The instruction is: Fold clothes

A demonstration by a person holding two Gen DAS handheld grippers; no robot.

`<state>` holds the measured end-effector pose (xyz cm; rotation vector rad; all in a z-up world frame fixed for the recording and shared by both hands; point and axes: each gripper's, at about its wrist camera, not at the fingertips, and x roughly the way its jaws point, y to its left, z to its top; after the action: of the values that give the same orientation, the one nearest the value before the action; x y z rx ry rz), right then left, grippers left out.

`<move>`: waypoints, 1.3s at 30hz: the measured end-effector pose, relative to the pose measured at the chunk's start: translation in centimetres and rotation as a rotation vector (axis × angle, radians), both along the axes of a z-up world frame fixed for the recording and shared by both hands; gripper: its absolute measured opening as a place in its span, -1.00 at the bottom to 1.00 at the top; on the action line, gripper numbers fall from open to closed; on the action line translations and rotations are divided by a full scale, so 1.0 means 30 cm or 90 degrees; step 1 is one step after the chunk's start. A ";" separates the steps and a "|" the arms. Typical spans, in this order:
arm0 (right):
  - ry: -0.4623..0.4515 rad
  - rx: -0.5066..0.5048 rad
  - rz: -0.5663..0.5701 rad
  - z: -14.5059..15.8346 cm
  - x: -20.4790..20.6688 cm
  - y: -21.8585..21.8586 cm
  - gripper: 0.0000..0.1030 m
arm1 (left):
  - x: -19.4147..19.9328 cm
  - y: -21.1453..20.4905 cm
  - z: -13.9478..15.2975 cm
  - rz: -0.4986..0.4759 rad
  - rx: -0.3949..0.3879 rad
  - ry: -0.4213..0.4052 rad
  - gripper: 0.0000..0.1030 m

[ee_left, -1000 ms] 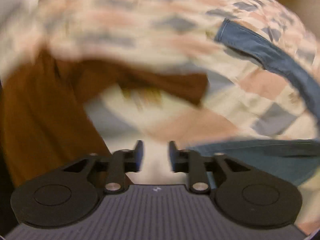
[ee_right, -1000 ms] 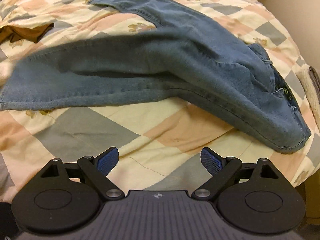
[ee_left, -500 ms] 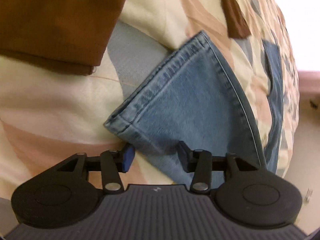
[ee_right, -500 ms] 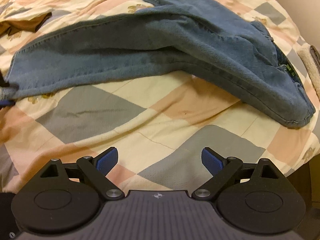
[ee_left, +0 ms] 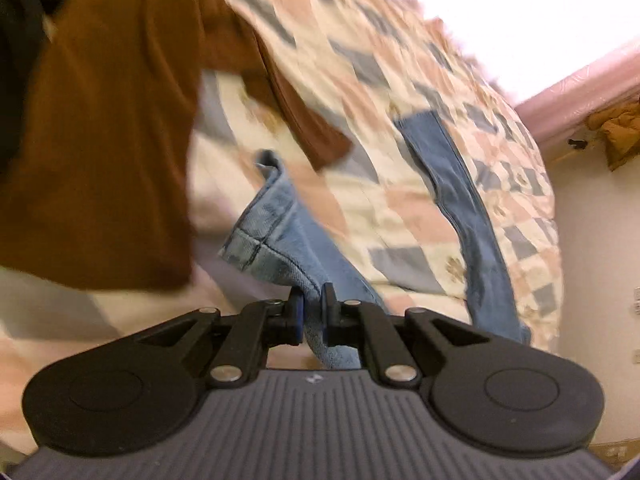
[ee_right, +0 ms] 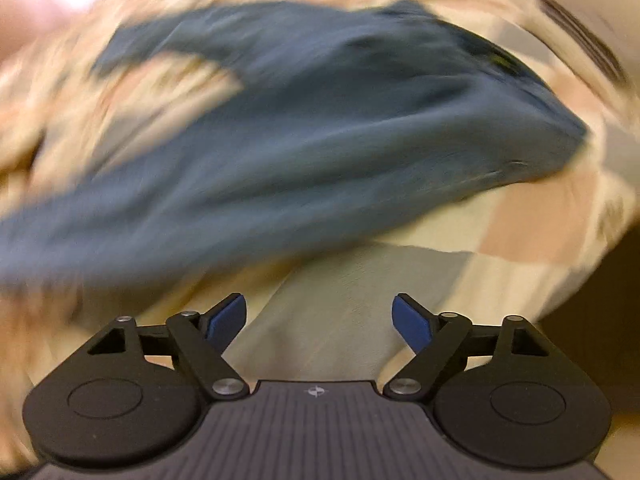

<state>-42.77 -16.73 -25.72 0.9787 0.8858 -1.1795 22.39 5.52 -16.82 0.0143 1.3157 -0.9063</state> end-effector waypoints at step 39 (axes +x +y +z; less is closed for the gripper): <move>-0.344 -0.130 -0.478 -0.347 -1.025 -0.445 -0.56 | -0.424 0.065 -0.465 0.212 0.066 -0.069 -0.85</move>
<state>-73.52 -30.07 -36.14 1.4217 -0.0604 -1.4737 9.68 7.46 -30.76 -0.0722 1.2174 -0.5472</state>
